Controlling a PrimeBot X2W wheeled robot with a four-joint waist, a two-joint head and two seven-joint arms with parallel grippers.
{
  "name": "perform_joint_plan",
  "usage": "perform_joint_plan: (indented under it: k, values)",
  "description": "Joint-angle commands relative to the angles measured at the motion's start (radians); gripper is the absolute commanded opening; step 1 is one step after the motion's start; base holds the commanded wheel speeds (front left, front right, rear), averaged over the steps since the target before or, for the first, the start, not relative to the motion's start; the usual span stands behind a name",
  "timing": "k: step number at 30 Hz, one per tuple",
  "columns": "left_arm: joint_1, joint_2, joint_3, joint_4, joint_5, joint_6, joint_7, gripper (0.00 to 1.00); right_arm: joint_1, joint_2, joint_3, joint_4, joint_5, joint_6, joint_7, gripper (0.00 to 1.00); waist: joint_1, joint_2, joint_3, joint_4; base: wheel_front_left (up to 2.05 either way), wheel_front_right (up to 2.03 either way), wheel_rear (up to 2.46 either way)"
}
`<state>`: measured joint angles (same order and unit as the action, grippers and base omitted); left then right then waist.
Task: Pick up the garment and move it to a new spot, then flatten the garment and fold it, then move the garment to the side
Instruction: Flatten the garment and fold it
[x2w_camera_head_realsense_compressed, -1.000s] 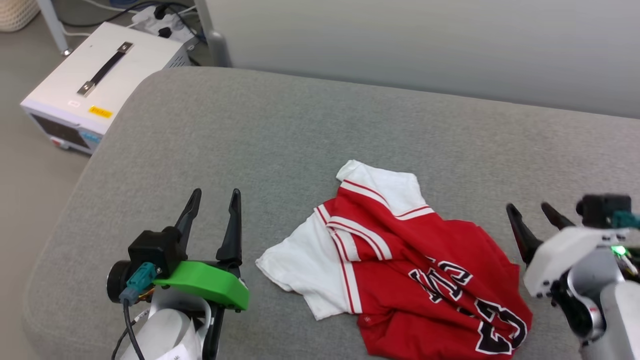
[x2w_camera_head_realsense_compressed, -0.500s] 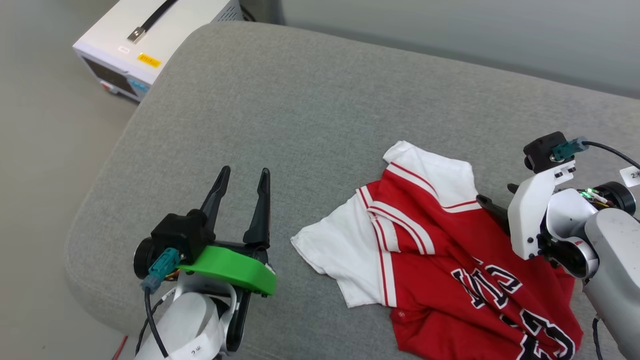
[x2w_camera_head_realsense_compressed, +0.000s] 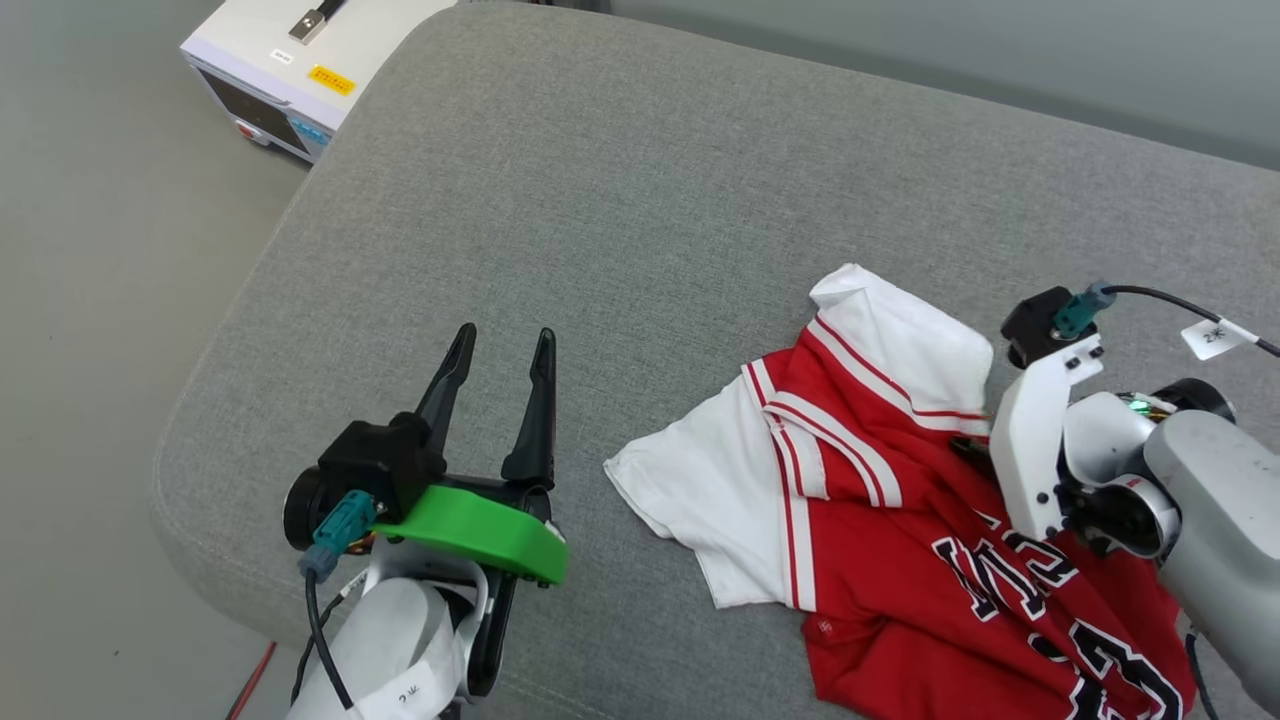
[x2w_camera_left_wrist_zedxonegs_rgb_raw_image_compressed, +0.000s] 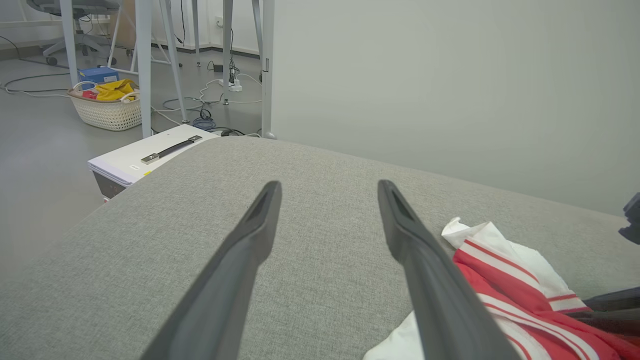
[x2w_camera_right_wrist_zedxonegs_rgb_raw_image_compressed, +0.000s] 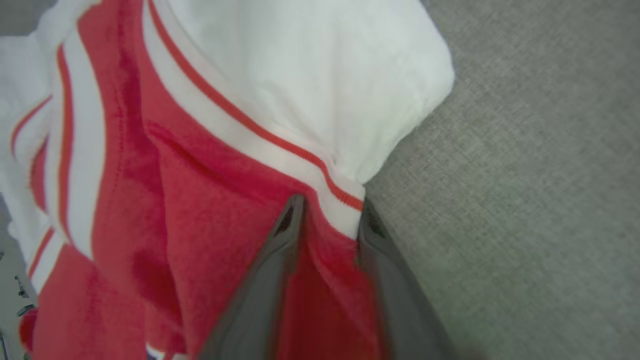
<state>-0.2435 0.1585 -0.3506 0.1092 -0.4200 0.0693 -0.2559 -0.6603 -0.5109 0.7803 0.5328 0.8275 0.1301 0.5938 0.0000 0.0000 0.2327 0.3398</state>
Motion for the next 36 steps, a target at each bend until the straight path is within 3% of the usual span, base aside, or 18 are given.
perform_joint_plan:
  k: [1, 3, 4, 6, 11, 18, 22, 26, 33, 34, 35, 36]
  values:
    - [-0.007, -0.006, 0.004, 0.006, 0.009, -0.009, -0.006, 1.0, 0.026, 0.011, 0.035, 0.022, 0.011, 0.001, -0.002, 0.0, 0.0, 0.0, -0.005, -0.002, 0.0, 0.0, 0.0]
    - [-0.004, -0.007, 0.008, 0.013, 0.014, -0.013, -0.006, 1.0, -0.002, 0.004, 0.038, 0.024, 0.014, 0.001, -0.035, 0.0, 0.0, 0.0, -0.014, -0.007, 0.0, 0.0, 0.0]
    - [0.006, -0.003, 0.016, 0.026, 0.019, -0.015, -0.006, 1.0, -0.051, -0.003, 0.019, 0.021, 0.007, 0.001, -0.119, 0.0, 0.0, 0.0, -0.039, -0.023, 0.0, 0.0, 0.0]
    - [0.015, 0.003, 0.02, 0.032, 0.021, -0.015, -0.006, 1.0, -0.075, -0.005, -0.002, 0.01, 0.0, 0.001, -0.172, 0.0, 0.0, 0.0, -0.057, -0.039, 0.0, 0.0, 0.0]
    - [0.035, 0.019, 0.025, 0.043, 0.02, -0.014, -0.004, 1.0, -0.086, -0.031, -0.056, -0.025, -0.032, 0.001, -0.252, 0.0, 0.0, 0.0, -0.102, -0.09, 0.0, 0.0, 0.0]
    - [0.06, 0.041, 0.026, 0.034, 0.015, -0.005, 0.023, 1.0, 0.044, -0.077, -0.218, -0.044, -0.098, 0.001, -0.3, 0.0, 0.0, 0.0, -0.139, -0.175, 0.0, 0.0, 0.0]
    - [0.074, 0.05, 0.025, 0.027, 0.01, 0.0, 0.04, 1.0, 0.194, -0.065, -0.359, -0.044, -0.149, 0.001, -0.313, 0.0, 0.0, 0.0, -0.147, -0.216, 0.0, 0.0, 0.0]
    - [0.089, 0.055, 0.023, 0.023, 0.004, 0.004, 0.053, 1.0, 0.371, -0.009, -0.507, -0.056, -0.214, 0.001, -0.306, 0.0, 0.0, 0.0, -0.15, -0.244, 0.0, 0.0, 0.0]
    - [0.113, 0.066, 0.022, 0.022, -0.006, 0.013, 0.076, 1.0, 0.661, 0.206, -0.707, -0.159, -0.319, 0.001, -0.234, 0.0, 0.0, 0.0, -0.144, -0.278, 0.0, 0.0, 0.0]
    - [0.115, 0.068, 0.021, 0.023, -0.007, 0.014, 0.08, 1.0, 0.686, 0.236, -0.731, -0.179, -0.334, 0.001, -0.229, 0.22, 0.0, 0.0, -0.144, -0.283, 0.0, 0.0, 0.0]
    - [0.118, 0.07, 0.021, 0.023, -0.008, 0.015, 0.083, 1.0, 0.705, 0.264, -0.757, -0.202, -0.346, 0.001, -0.228, 0.76, 0.0, 0.0, -0.145, -0.288, 0.0, 0.0, 0.0]
    - [0.12, 0.071, 0.02, 0.024, -0.009, 0.015, 0.086, 1.0, 0.717, 0.285, -0.777, -0.223, -0.359, 0.001, -0.233, 1.0, 0.0, 0.0, -0.145, -0.29, 0.0, 0.0, 0.0]
